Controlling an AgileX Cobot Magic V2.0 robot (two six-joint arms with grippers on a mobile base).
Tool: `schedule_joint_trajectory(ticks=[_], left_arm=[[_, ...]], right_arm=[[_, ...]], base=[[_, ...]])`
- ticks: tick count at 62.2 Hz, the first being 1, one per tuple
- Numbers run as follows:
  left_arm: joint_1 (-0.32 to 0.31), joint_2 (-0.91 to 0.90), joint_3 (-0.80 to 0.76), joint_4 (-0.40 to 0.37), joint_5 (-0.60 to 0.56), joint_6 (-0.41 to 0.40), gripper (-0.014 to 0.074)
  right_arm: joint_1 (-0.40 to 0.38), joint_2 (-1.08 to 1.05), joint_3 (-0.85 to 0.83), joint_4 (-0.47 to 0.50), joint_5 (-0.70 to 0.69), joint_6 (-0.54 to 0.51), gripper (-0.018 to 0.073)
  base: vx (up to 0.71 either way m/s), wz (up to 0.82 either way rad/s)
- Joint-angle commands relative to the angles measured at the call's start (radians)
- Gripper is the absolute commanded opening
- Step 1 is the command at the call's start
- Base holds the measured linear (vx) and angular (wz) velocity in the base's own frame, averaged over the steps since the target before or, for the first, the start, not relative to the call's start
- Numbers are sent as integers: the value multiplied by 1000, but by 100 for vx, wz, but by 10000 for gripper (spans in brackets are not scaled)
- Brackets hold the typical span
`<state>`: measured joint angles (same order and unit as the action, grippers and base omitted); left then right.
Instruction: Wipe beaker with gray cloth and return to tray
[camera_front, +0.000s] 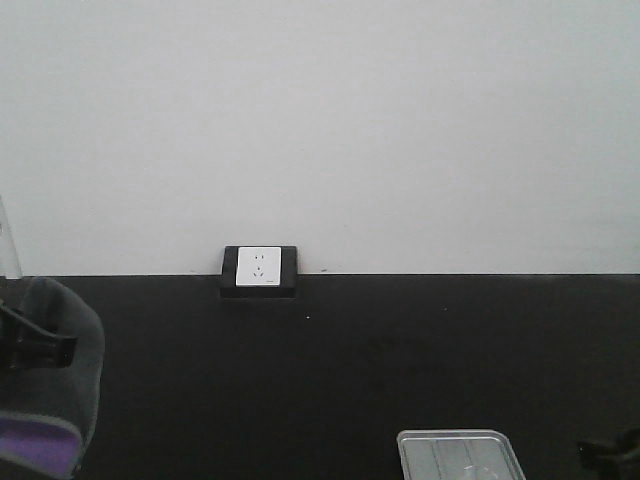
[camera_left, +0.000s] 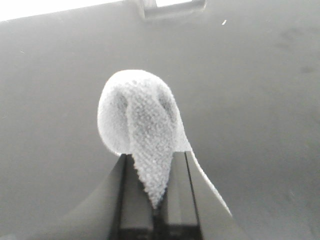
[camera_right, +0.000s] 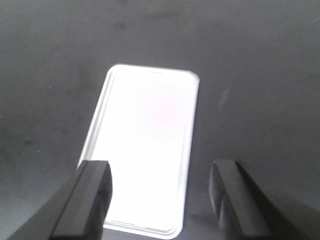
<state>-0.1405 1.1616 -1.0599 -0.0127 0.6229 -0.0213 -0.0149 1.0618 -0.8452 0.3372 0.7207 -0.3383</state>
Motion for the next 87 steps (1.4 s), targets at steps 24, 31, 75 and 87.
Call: schedule_joint_trajectory(ticks=[24, 31, 75, 87], left_arm=[[-6, -203, 107, -9, -80, -6, 0], [-6, -202, 107, -9, -80, -6, 0], [-6, -202, 107, -7, -80, -6, 0], [-6, -202, 107, -5, -80, -6, 0]], right_arm=[[106, 482, -358, -133, 168, 125, 491], [172, 548, -395, -243, 158, 254, 491], [189, 808, -523, -267, 153, 338, 411], [189, 832, -523, -265, 190, 338, 411]], base=[[0, 0], [0, 0], [0, 0], [0, 0]])
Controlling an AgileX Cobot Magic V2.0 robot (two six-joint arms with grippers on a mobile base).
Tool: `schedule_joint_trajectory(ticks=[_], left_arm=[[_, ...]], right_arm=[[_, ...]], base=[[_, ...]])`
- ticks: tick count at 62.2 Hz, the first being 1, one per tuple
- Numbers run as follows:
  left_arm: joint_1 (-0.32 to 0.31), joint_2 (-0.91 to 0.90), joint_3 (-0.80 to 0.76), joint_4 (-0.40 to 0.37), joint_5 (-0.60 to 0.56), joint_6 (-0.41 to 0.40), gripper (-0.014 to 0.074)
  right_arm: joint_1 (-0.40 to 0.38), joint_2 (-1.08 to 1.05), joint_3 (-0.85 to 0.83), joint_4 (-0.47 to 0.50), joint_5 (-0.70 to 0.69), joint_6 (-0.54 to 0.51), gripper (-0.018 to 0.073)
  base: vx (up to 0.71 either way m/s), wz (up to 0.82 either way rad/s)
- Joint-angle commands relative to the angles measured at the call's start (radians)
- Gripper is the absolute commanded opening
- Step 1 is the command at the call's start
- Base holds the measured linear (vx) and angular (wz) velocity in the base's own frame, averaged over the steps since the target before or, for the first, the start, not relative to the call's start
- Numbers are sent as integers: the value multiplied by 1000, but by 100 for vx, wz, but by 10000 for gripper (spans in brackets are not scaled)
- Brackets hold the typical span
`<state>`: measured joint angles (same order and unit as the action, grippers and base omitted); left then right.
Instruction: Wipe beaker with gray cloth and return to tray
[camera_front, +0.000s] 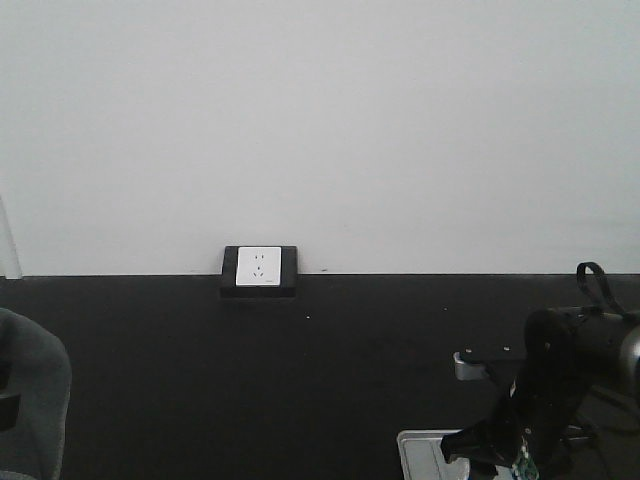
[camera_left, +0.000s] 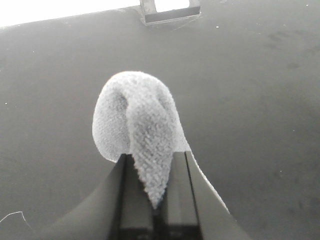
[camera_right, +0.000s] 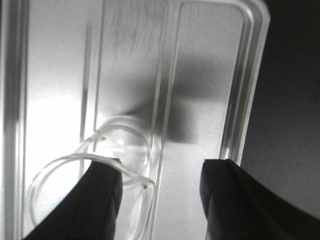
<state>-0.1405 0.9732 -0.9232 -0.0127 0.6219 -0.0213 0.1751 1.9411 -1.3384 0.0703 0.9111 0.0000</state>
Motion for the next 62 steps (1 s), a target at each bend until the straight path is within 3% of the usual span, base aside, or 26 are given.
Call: schedule_joint_trajectory(ticks=[1, 14, 36, 51, 62], left_arm=[[-6, -14, -30, -5, -78, -6, 0], [-6, -14, -30, -5, -78, -6, 0], [-6, -14, -30, -6, -75, -6, 0], [-6, -14, -33, -30, -94, -5, 0], [-31, 29, -90, -183, -119, 70, 0]], right_arm=[[-1, -48, -30, 2, -1, 0, 411], [-1, -48, -30, 2, -1, -13, 327], [-1, -48, -30, 75, 24, -52, -16], [-1, -128, -50, 86, 15, -67, -12], [56, -288, -50, 194, -59, -126, -11]], base=[[0, 0], [0, 0], [0, 0], [0, 0], [0, 0]])
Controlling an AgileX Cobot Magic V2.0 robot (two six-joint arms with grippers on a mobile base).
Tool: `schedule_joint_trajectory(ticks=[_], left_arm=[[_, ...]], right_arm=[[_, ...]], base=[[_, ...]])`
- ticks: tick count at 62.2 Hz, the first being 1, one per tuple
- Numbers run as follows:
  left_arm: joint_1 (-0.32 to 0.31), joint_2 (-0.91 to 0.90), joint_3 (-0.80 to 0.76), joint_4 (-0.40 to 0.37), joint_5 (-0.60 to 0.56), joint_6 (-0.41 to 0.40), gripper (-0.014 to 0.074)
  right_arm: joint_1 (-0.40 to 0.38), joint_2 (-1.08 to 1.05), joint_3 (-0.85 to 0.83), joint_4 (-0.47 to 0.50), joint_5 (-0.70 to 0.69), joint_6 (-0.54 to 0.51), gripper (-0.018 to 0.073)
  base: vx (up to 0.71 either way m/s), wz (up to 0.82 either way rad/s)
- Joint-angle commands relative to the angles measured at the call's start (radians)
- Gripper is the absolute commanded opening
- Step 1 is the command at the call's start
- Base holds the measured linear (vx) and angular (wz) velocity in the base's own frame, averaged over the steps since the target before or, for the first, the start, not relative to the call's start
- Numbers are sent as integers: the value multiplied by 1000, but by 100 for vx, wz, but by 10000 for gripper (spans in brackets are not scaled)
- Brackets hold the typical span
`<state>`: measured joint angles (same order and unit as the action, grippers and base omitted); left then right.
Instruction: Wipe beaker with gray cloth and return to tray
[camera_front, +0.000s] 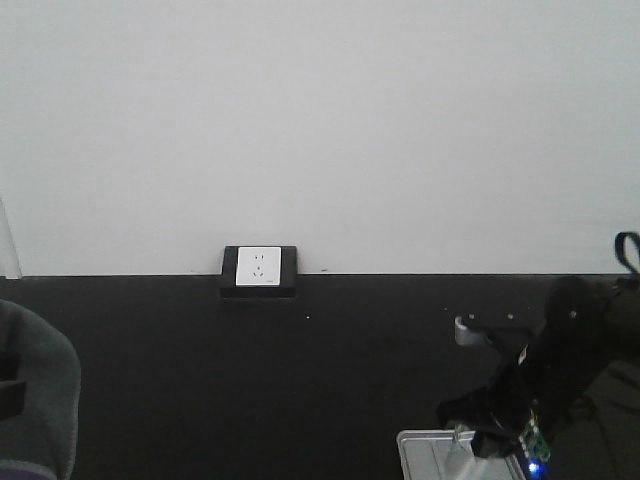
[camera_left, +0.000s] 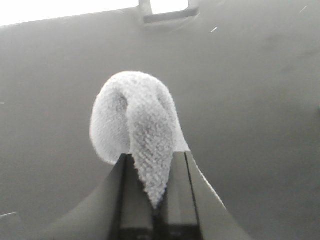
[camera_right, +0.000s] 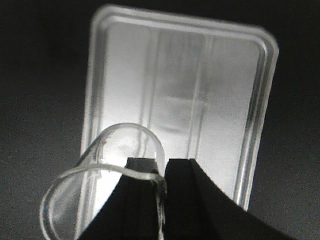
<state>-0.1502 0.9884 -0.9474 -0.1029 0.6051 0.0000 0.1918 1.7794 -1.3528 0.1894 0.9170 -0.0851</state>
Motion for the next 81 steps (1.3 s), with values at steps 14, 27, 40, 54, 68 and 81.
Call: schedule_joint_trajectory(ticks=[14, 27, 40, 54, 68, 81], left_arm=[[-121, 172, -216, -383, -95, 246, 0], [-180, 250, -271, -565, 59, 372, 0], [-181, 249, -271, -559, 359, 372, 0], [-182, 249, -271, -563, 426, 371, 0], [-182, 249, -271, -565, -150, 349, 0], [-181, 249, -271, -563, -325, 316, 0]], right_arm=[[322, -232, -36, 147, -172, -4, -11], [504, -188, -36, 142, -282, 96, -11], [437, -177, -43, 122, -385, 207, -11], [373, -180, -101, 157, -391, 213, -11], [439, -180, -105, 194, -285, 151, -11], [474, -180, -105, 194, -280, 156, -11]], base=[[0, 0], [0, 0], [0, 0], [0, 0], [0, 0], [0, 0]])
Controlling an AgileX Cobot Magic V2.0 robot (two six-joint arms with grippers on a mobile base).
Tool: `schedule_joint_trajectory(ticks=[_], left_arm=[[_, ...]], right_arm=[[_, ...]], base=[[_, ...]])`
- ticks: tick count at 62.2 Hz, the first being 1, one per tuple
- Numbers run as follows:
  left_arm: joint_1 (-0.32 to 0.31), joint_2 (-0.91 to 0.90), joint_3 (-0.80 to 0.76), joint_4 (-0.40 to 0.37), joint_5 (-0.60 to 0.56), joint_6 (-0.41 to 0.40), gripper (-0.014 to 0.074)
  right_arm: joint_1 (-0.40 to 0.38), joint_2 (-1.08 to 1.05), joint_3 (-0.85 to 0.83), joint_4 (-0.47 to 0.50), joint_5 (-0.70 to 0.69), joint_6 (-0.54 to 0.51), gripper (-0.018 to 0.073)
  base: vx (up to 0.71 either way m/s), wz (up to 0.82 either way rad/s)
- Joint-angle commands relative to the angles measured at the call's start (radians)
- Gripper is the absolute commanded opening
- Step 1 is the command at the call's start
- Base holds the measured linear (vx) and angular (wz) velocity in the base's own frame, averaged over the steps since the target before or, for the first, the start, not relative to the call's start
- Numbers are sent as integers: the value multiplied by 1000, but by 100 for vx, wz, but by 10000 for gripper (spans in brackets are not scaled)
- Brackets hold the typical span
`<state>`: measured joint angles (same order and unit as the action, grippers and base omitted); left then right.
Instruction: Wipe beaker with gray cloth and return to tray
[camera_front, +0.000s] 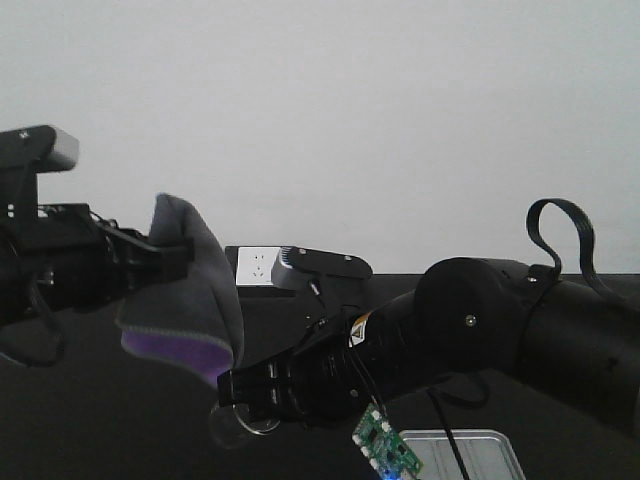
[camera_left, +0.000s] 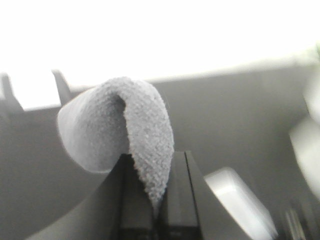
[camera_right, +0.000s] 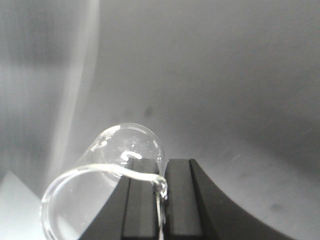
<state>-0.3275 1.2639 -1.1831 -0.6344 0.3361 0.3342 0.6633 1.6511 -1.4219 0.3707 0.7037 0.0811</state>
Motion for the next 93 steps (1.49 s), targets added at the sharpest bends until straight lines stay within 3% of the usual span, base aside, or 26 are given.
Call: schedule_joint_trajectory(ticks=[1, 15, 25, 31, 43, 51, 60, 69, 75, 85, 93], left_arm=[[-3, -26, -35, -31, -32, -18, 0], [-4, -26, -34, -31, 511, -22, 0], [-4, -26, -34, -31, 711, -10, 0], [-4, -26, -35, -33, 623, 6, 0], [-4, -25, -35, -57, 155, 4, 0], [18, -26, -35, -43, 2, 4, 0], [111, -36, -33, 55, 28, -9, 0], [228, -45, -18, 158, 104, -31, 0], [280, -43, 43, 164, 119, -30, 0], [291, -43, 187, 192, 96, -27, 3], [291, -35, 304, 223, 23, -28, 29]], right_arm=[[2, -51, -36, 13, -70, -11, -11], [-63, -51, -37, 9, -151, -4, -11], [-101, -51, -37, 30, -148, -4, -11], [-96, -51, -37, 47, -134, -8, -11], [-48, -46, -37, 62, -79, -36, -11], [-75, -49, -37, 44, -9, -56, -11], [-208, -80, -34, 17, 86, -61, -10], [-370, -124, 23, -96, 145, -68, -8], [-465, -134, 85, -166, 169, -102, -8], [-543, -98, 117, -202, 180, -113, -8], [-552, -66, 117, -205, 196, -115, -8]], base=[[0, 0], [0, 0], [0, 0], [0, 0], [0, 0], [0, 0], [0, 0], [0, 0], [0, 0], [0, 0], [0, 0]])
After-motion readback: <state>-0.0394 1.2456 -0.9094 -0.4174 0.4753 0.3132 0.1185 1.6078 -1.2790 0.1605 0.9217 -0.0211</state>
